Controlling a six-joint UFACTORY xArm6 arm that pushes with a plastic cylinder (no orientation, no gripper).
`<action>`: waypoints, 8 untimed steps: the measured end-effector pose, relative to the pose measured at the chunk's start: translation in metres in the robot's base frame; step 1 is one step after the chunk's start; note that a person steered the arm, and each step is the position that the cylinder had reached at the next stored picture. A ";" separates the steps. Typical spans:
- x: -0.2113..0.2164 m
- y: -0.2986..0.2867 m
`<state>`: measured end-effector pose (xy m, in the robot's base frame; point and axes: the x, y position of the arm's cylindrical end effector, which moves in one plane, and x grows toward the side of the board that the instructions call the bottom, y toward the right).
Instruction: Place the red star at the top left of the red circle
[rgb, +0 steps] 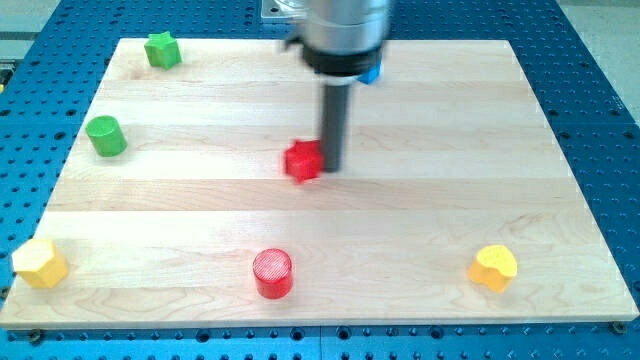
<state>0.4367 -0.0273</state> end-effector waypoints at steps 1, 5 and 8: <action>-0.044 -0.019; -0.022 0.009; 0.070 -0.068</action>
<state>0.5062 -0.0954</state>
